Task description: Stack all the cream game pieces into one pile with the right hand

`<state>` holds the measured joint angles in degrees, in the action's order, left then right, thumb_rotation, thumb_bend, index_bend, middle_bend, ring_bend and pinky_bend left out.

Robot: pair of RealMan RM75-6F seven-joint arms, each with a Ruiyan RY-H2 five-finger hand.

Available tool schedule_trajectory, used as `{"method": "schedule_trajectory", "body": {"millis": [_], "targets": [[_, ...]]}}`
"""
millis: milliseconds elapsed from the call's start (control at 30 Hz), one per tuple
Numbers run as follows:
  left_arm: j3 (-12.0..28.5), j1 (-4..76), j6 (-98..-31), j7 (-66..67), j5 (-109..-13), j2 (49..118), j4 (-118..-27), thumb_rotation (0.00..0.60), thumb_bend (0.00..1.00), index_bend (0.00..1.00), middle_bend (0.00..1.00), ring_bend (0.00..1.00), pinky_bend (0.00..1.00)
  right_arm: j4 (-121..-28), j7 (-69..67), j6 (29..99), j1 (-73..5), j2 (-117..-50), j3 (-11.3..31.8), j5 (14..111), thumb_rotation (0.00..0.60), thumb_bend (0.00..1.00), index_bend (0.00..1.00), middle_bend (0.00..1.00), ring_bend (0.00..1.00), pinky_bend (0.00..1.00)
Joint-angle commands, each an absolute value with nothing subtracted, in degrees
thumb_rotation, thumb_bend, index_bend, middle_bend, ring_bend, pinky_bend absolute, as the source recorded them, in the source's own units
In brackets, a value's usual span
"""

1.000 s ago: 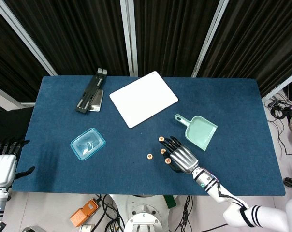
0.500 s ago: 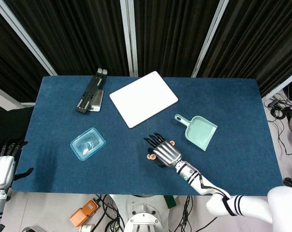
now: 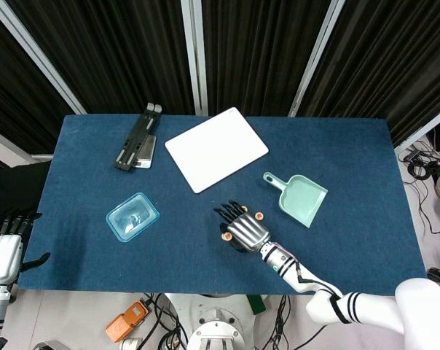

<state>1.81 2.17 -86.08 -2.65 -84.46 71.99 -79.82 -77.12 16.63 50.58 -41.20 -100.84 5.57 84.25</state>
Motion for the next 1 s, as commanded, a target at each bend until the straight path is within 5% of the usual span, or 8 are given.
{"method": "schedule_trajectory", "body": {"millis": [33, 833, 1000], "targets": [[1.8, 2.1, -86.1, -2.7, -84.4, 72.0, -79.7, 0.6, 0.07, 0.2, 0.14, 0.08, 0.0, -76.9, 16.7, 50.5, -41.4, -101.0, 5.5, 84.1, 0.6, 0.56, 0.5, 0.13, 0.0, 0.02], [1.9, 2.0, -85.8, -4.0, -84.3, 72.5, -78.5, 0.6, 0.07, 0.2, 0.14, 0.08, 0.0, -77.7, 18.2, 54.4, -39.8, -98.3, 4.4, 82.3, 0.6, 0.56, 0.42, 0.13, 0.0, 0.02], [1.9, 2.4, -85.6, -3.6, -84.7, 72.5, -78.6, 0.6, 0.07, 0.2, 0.14, 0.08, 0.0, -77.4, 17.9, 53.8, -39.0, -97.1, 4.3, 80.3, 0.6, 0.47, 0.42, 0.13, 0.0, 0.02]]}}
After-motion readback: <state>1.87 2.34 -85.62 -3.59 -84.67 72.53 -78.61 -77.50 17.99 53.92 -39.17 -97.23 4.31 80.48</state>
